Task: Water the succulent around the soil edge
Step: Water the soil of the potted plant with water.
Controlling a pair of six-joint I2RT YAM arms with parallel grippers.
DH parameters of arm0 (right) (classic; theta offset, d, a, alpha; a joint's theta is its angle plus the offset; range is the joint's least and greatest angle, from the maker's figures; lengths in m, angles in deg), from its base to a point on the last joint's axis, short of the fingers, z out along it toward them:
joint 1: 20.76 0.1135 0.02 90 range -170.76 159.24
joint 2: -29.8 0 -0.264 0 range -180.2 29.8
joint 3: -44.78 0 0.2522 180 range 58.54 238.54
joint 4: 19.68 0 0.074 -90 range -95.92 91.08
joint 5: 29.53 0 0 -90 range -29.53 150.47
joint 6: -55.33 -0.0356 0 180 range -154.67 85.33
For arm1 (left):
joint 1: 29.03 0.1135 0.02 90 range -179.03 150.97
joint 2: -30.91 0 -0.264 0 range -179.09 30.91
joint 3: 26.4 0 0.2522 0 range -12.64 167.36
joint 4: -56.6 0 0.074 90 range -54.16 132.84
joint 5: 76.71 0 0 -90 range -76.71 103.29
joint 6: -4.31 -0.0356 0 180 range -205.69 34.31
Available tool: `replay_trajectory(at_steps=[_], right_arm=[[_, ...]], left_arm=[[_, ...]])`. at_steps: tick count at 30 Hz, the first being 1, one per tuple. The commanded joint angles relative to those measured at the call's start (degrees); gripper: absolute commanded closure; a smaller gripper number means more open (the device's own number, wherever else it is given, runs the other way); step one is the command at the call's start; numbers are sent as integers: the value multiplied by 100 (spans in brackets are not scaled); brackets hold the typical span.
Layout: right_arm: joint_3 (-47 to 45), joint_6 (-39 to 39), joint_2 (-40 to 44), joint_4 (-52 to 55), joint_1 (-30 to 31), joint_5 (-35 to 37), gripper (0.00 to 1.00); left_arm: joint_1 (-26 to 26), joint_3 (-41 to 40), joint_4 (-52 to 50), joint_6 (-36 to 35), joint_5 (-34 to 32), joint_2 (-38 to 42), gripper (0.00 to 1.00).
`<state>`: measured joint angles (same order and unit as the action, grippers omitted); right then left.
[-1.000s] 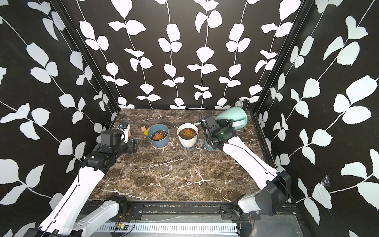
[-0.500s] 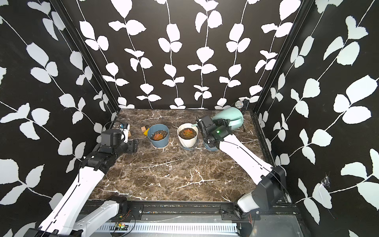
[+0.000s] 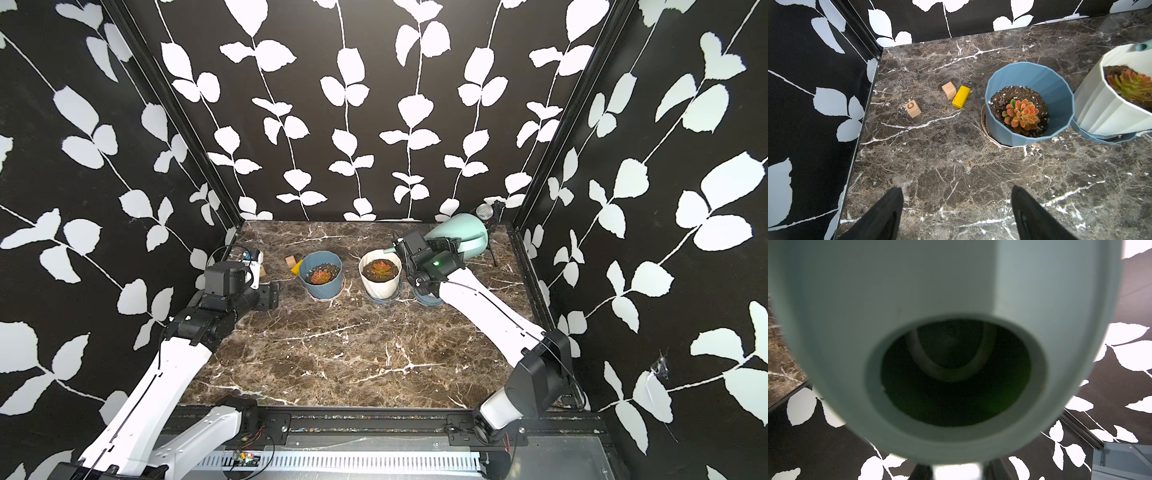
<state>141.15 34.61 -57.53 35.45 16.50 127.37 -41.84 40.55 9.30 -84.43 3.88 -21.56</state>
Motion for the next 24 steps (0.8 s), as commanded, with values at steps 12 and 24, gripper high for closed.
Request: replay_trajectory(at_steps=[12,24], right_arm=[[480,109,-148,-493,228,351,100],[614,87,-289,-507,377,307,100]], left_arm=[[-10,-28,-91,-36,43,121,17],[-8,-27,-92,-36,51,123,17]])
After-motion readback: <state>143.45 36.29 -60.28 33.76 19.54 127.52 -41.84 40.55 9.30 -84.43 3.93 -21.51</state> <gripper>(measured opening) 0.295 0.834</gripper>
